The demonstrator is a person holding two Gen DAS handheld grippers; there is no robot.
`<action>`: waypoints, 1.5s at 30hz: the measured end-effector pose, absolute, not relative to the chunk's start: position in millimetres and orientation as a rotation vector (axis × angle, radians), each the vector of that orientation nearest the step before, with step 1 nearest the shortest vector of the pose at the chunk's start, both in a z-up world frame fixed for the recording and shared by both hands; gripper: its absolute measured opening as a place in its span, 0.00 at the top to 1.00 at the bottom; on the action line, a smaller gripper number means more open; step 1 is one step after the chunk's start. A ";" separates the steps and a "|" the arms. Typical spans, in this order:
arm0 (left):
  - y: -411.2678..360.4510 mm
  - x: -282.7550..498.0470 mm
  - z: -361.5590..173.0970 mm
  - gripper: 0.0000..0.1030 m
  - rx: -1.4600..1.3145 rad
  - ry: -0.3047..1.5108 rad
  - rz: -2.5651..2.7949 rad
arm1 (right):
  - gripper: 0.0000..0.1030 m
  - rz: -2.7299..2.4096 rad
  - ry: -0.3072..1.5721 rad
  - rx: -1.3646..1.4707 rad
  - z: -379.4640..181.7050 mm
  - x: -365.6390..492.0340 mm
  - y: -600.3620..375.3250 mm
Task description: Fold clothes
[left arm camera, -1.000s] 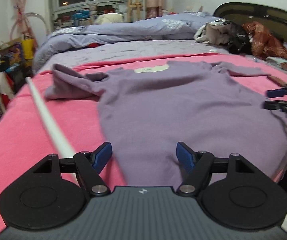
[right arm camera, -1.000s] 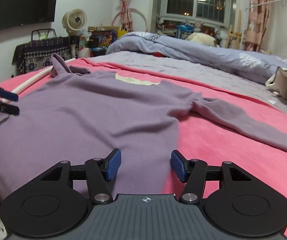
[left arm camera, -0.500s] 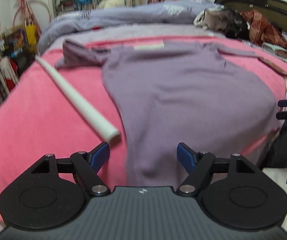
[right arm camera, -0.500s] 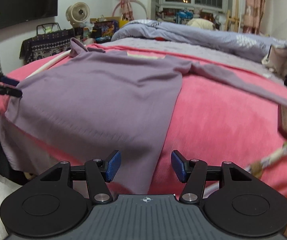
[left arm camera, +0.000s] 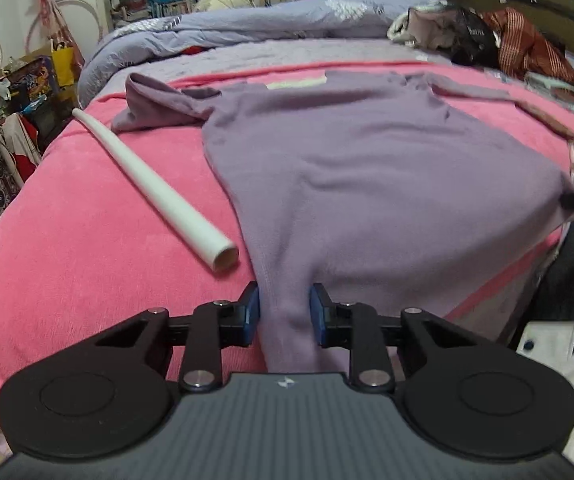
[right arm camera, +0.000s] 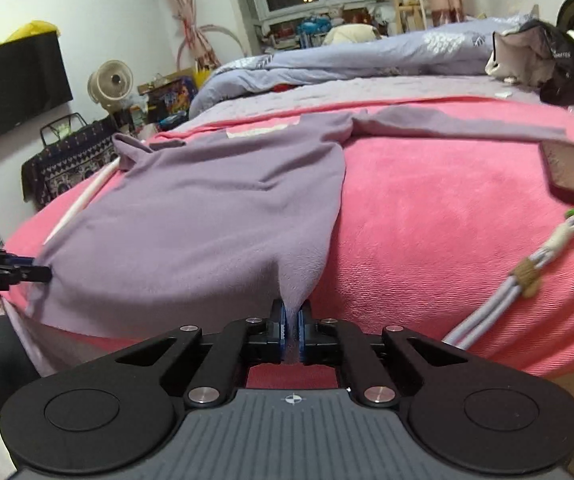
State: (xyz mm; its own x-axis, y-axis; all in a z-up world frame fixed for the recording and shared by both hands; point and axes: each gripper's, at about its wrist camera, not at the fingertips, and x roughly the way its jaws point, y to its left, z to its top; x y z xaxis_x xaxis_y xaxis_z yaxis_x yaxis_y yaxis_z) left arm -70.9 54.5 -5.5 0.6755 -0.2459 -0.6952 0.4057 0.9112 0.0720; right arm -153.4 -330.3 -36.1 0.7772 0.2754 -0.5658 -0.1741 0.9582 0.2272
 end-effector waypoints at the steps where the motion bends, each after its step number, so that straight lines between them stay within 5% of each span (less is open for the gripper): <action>1: 54.9 -73.2 -7.8 0.69 0.241 0.757 -0.365 | 0.93 0.236 0.669 0.139 -40.3 -155.0 -329.9; 6: 67.2 -78.5 0.8 0.64 0.274 0.742 -0.310 | 0.94 0.155 0.872 0.047 -69.7 -153.0 -337.0; 12: 64.9 -39.3 56.5 0.56 0.245 0.566 -0.281 | 0.88 0.157 0.669 0.222 -25.9 -152.6 -373.1; 18: -23.8 39.0 73.0 0.46 0.281 0.468 -0.365 | 0.82 0.029 0.490 0.241 16.5 -97.7 -398.3; 22: -81.2 84.7 46.4 0.44 0.275 0.522 -0.407 | 0.63 -0.138 0.418 0.269 36.8 -53.5 -441.6; 30: -173.2 160.0 -12.5 0.38 0.262 0.637 -0.465 | 0.58 -0.329 0.529 0.717 12.1 41.1 -614.9; 40: -168.3 165.0 -23.8 0.32 0.213 0.657 -0.486 | 0.56 -0.346 0.638 0.858 -36.4 98.1 -635.4; 42: -168.7 169.0 -24.4 0.32 0.206 0.659 -0.489 | 0.64 -0.356 0.642 0.863 -38.5 109.3 -631.7; 44: -166.2 169.2 -23.6 0.32 0.188 0.657 -0.494 | 0.94 -0.388 0.646 0.869 -38.7 111.8 -628.4; 45: -164.5 169.4 -23.0 0.32 0.176 0.655 -0.497 | 0.94 -0.398 0.644 0.885 -38.8 111.2 -627.0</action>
